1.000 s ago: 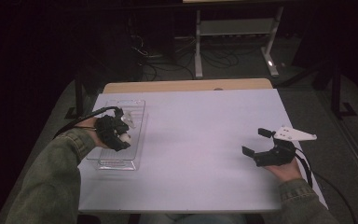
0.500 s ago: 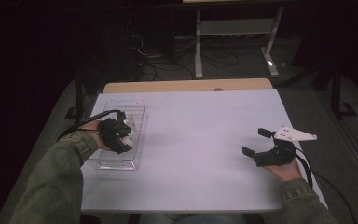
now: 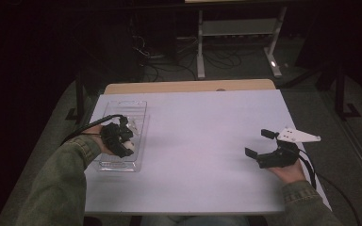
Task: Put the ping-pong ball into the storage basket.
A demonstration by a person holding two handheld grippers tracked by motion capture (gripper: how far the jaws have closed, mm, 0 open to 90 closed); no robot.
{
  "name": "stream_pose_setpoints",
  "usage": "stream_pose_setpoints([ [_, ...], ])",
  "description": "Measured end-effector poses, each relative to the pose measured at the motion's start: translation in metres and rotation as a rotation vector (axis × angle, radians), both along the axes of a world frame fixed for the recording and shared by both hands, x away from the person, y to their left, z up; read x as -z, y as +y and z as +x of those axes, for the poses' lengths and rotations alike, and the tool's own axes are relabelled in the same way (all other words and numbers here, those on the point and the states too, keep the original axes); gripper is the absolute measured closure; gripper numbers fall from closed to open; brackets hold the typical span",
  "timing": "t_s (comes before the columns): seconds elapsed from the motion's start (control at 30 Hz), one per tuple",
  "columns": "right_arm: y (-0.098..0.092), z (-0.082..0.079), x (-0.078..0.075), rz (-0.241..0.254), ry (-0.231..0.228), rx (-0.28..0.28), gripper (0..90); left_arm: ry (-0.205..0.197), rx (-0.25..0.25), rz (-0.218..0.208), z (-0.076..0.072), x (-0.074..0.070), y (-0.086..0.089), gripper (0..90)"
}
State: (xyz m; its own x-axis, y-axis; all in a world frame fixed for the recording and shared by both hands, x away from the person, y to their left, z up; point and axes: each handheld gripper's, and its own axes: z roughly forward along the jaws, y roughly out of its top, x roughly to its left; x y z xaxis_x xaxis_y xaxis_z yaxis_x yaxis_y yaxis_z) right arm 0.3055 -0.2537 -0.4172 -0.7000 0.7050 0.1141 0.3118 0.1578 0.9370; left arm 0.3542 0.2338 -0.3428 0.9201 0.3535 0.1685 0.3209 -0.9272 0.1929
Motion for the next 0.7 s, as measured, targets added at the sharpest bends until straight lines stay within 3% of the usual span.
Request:
stream_pose_setpoints([
  [0.7, 0.001, 0.0, 0.0, -0.014, -0.004, -0.008, 0.0, 0.042, -0.031, 0.006, 0.012, 0.026, 0.005, 50.8],
])
